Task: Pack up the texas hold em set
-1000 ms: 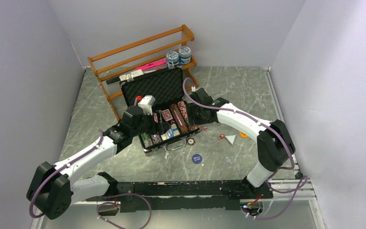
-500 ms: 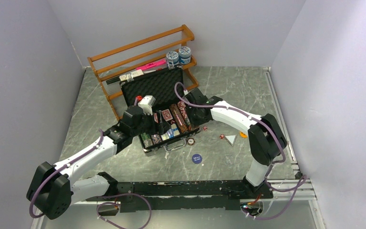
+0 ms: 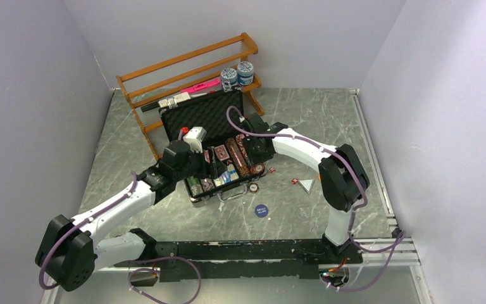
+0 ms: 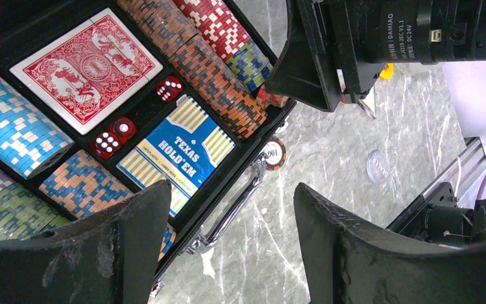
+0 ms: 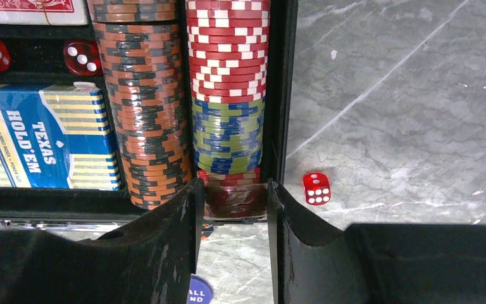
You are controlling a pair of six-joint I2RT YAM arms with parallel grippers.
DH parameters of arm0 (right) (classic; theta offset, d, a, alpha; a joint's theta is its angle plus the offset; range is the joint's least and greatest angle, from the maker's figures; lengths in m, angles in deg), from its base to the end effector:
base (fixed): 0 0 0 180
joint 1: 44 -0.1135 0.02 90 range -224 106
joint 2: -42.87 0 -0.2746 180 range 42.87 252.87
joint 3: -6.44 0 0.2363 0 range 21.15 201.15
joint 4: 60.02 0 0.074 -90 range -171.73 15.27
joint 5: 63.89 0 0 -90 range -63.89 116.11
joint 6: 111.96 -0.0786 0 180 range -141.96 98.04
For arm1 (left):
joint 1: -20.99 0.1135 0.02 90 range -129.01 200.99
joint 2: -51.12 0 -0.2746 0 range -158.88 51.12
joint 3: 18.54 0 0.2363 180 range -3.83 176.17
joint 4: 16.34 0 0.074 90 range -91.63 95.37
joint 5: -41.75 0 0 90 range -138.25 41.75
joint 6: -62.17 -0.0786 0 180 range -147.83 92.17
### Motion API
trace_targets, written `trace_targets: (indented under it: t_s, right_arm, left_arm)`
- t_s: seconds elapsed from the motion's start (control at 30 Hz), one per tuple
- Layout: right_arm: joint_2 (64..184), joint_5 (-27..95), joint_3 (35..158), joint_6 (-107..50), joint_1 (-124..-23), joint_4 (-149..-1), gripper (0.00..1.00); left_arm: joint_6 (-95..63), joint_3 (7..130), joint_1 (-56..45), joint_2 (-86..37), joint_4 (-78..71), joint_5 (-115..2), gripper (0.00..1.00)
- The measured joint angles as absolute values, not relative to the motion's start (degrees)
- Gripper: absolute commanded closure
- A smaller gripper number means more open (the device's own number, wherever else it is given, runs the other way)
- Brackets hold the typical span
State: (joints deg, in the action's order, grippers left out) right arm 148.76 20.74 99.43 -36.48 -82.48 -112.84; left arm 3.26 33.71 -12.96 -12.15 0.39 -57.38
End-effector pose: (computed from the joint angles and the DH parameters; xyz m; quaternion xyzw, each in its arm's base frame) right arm 0.3084 0.2357 0.1861 -0.1931 0.9573 0.0527 0.2084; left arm 0.2109 -0.1570 0.2430 0.0624 0.8520 -0.3345 0.3978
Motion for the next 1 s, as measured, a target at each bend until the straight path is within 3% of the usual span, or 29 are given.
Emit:
trace_targets:
  t_s: [0.23, 0.67, 1.0]
  right_arm:
    - [148.0, 21.7, 98.2, -36.5, -82.2, -111.7, 0.68]
    - [134.4, 25.0, 81.0, -39.4, -82.1, -96.8, 0.68]
    - [135.4, 23.1, 81.5, -42.3, -83.3, -95.9, 0.65]
  left_arm:
    - [3.3, 33.7, -13.0, -12.1, 0.5, -57.4, 0.24]
    - [3.3, 33.7, -13.0, -11.9, 0.8, -57.4, 0.24]
    - [3.3, 33.7, -13.0, -11.9, 0.8, -57.4, 0.24]
